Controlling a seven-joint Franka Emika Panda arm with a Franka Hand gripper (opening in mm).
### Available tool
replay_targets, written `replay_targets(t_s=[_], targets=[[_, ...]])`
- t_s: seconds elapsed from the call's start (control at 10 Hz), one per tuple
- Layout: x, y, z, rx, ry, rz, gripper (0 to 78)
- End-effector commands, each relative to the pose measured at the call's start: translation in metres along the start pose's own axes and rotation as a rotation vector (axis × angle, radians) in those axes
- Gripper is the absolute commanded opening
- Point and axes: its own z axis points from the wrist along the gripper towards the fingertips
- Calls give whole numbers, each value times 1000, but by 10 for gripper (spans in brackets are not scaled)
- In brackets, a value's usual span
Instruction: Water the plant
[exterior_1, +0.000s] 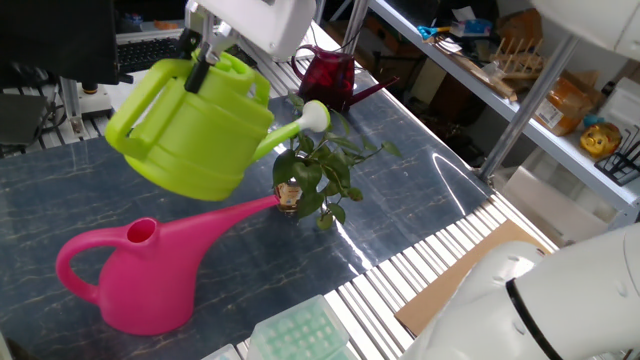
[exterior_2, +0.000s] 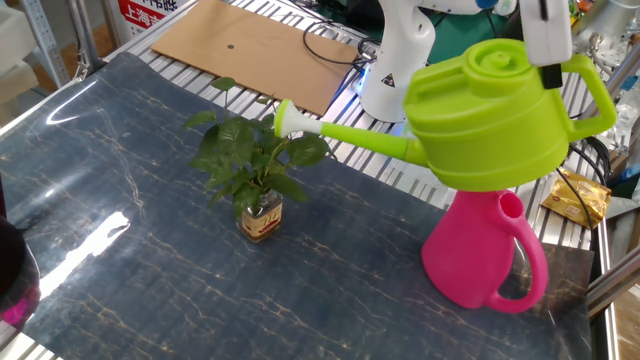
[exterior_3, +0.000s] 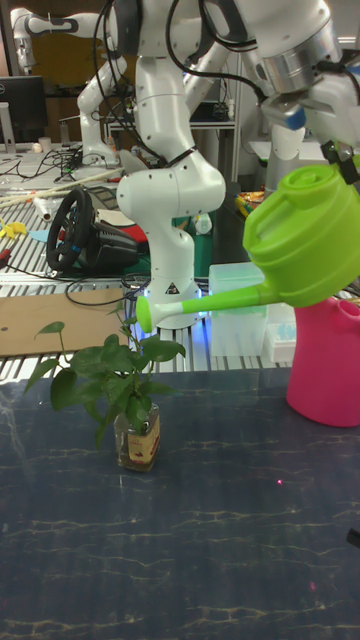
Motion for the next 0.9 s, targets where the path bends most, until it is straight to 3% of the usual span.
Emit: replay_targets(t_s=[0.1, 0.3, 0.5, 0.7, 0.9], targets=[[-26, 5, 3, -15, -15, -42, 13], [-38, 11, 2, -16, -14, -60, 13], [-40, 17, 0, -15, -15, -59, 13], [-33, 23, -4, -13, -19, -41, 13], [-13, 17, -4, -14, -17, -4, 13]])
